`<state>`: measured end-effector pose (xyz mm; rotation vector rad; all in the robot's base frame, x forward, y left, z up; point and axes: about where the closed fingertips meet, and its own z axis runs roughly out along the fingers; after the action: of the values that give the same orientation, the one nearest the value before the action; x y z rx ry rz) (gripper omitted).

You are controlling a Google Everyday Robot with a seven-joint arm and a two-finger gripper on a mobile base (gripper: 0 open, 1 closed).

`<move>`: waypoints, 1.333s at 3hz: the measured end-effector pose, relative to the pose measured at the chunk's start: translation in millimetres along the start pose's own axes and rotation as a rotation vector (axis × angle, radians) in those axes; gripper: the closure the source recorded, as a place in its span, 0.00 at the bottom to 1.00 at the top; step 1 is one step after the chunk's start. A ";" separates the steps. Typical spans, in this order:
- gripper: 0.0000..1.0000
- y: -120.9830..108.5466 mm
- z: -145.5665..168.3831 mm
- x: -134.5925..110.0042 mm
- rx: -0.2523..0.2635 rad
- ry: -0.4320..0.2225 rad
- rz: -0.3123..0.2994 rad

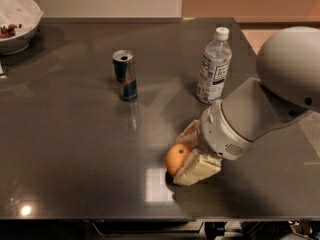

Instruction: Move orange near blue plastic bottle

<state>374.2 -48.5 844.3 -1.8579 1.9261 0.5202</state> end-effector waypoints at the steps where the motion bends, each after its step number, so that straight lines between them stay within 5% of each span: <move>1: 0.66 -3.4 -4.8 1.2 0.008 0.012 0.013; 2: 0.88 -22.3 -22.4 5.9 0.053 0.023 0.050; 3: 1.00 -51.3 -47.9 19.9 0.123 0.054 0.108; 4: 1.00 -79.6 -72.2 40.4 0.204 0.065 0.181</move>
Offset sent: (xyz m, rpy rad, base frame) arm 0.0496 -0.0405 0.0316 -0.0355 -0.0346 -0.1528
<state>450.0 -124.4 885.1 -1.6016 2.1158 0.3067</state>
